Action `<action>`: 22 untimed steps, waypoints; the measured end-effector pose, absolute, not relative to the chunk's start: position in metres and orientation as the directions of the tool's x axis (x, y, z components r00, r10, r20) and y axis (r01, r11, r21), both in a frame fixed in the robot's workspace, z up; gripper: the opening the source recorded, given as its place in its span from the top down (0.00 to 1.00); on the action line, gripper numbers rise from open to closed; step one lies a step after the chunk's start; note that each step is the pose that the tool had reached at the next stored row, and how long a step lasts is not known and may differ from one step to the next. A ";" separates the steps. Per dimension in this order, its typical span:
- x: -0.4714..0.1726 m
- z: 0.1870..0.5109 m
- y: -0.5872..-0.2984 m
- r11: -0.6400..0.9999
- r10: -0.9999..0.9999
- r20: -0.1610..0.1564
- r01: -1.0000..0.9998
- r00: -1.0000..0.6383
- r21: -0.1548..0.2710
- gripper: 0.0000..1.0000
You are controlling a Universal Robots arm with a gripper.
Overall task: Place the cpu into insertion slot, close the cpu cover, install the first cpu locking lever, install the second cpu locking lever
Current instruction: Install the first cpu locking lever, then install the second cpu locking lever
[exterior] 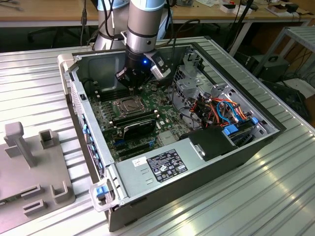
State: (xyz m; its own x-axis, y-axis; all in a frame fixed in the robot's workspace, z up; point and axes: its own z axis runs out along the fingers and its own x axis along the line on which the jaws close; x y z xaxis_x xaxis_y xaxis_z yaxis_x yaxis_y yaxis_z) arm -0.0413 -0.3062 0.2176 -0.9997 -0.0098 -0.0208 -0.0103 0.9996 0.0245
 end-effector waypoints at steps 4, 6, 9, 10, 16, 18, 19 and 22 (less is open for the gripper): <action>-0.041 0.218 -0.309 1.000 -0.010 -0.021 -0.010 -1.000 0.024 0.89; -0.041 0.218 -0.309 1.000 -0.010 -0.021 -0.010 -1.000 0.024 0.89; -0.041 0.218 -0.310 1.000 -0.010 -0.021 -0.010 -1.000 0.024 0.89; -0.041 0.218 -0.310 1.000 -0.010 -0.021 -0.010 -1.000 0.024 0.89; -0.041 0.218 -0.314 1.000 -0.010 -0.021 -0.010 -1.000 0.024 0.89; -0.041 0.218 -0.317 1.000 -0.010 -0.021 -0.010 -1.000 0.024 0.89; -0.041 0.218 -0.318 1.000 -0.010 -0.021 -0.010 -1.000 0.024 0.89; -0.041 0.218 -0.322 1.000 -0.010 -0.021 -0.011 -1.000 0.025 0.89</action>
